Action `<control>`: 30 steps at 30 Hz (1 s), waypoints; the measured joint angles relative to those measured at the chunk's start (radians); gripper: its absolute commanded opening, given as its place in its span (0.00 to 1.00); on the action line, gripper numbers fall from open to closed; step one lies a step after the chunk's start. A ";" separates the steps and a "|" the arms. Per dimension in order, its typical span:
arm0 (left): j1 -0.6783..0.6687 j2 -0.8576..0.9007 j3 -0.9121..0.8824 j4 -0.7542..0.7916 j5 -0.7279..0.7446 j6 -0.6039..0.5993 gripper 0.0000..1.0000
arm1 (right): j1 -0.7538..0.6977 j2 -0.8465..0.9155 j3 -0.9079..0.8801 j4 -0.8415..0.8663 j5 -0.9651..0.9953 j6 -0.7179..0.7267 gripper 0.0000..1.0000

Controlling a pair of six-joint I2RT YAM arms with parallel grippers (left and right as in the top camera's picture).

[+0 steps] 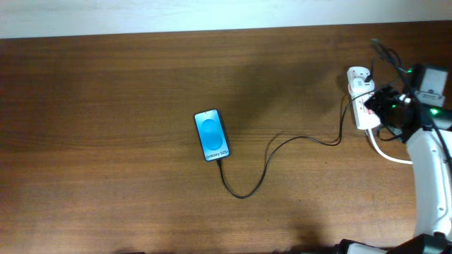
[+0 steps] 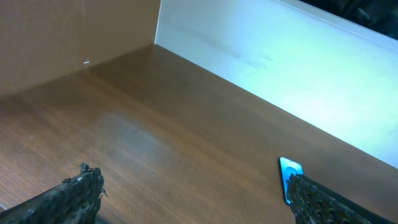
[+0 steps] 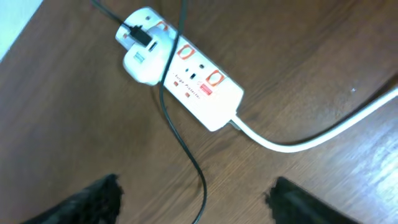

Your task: Plug charger to phone and switch on socket

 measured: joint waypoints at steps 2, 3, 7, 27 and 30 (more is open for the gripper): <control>0.000 0.000 0.000 -0.023 0.000 0.000 0.99 | -0.033 0.000 0.022 -0.011 -0.012 0.001 0.57; 0.000 0.000 0.000 -0.023 0.000 0.000 0.99 | -0.052 0.000 0.032 -0.012 -0.015 0.004 0.56; 0.000 0.000 -0.013 0.127 -0.016 -0.003 0.99 | -0.077 0.000 0.034 0.014 -0.019 0.003 0.55; -0.001 0.005 -1.173 1.333 0.106 -0.019 0.99 | -0.078 0.051 0.035 0.088 -0.027 0.105 0.61; -0.001 0.005 -1.232 1.394 0.111 -0.042 0.99 | -0.078 0.068 0.035 0.099 -0.027 0.106 0.50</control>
